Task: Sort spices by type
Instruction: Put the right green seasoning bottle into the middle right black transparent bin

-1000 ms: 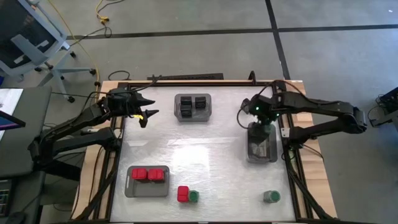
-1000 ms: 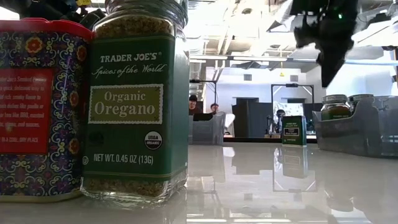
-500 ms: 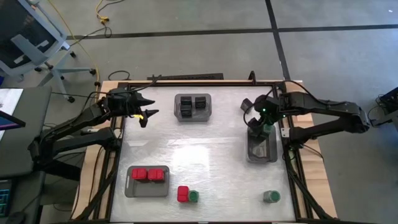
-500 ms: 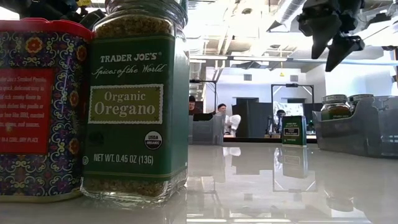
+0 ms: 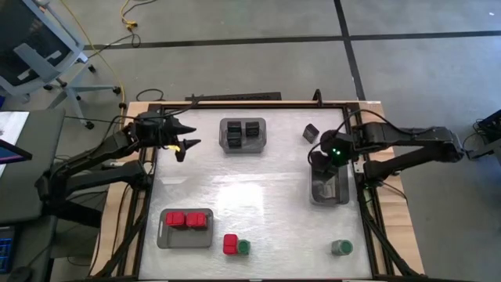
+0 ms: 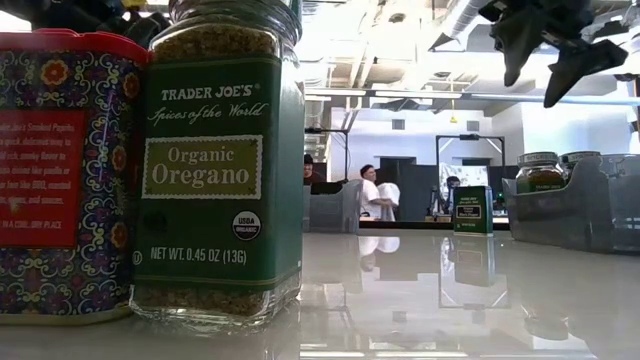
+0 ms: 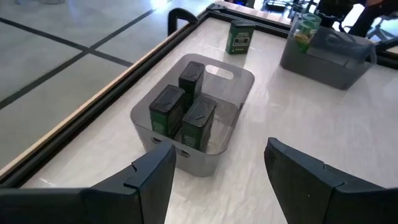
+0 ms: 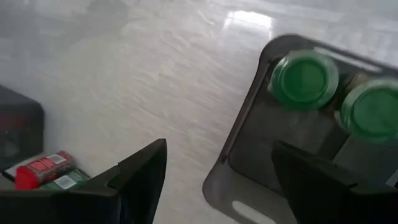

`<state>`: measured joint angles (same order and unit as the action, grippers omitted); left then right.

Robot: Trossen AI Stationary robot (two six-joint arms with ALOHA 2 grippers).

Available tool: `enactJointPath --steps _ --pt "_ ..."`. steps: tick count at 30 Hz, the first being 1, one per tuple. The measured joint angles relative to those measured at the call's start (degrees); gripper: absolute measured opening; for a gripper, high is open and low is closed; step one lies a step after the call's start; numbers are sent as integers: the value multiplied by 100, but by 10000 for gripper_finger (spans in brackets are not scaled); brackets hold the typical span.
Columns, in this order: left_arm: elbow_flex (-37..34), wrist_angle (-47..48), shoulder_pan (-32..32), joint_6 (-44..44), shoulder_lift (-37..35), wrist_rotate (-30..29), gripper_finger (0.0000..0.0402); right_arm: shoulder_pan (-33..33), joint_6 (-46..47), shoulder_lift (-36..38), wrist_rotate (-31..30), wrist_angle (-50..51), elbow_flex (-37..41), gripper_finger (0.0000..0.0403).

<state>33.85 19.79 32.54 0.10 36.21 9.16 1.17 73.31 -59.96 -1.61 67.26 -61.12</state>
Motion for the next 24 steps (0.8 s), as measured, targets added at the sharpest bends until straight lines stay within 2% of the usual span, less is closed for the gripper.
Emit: enactJointPath --steps 4,10,15,20,24 --pt "0 40 -482 -4 2 -240 236 -389 162 -60 -148 0 -1 314" --pt "2 7 -1697 -340 20 -1459 236 -1243 326 -497 -201 4 -35 314" --pt "2 4 -2601 -542 20 -2368 235 -2244 515 -996 -210 185 -536 314" --pt "1 5 -3029 -235 13 -2445 235 -3486 897 -1486 -221 532 -1214 314" --pt "2 -9 -3123 -455 13 -2447 235 -4480 1098 -1753 -221 631 -1427 314"
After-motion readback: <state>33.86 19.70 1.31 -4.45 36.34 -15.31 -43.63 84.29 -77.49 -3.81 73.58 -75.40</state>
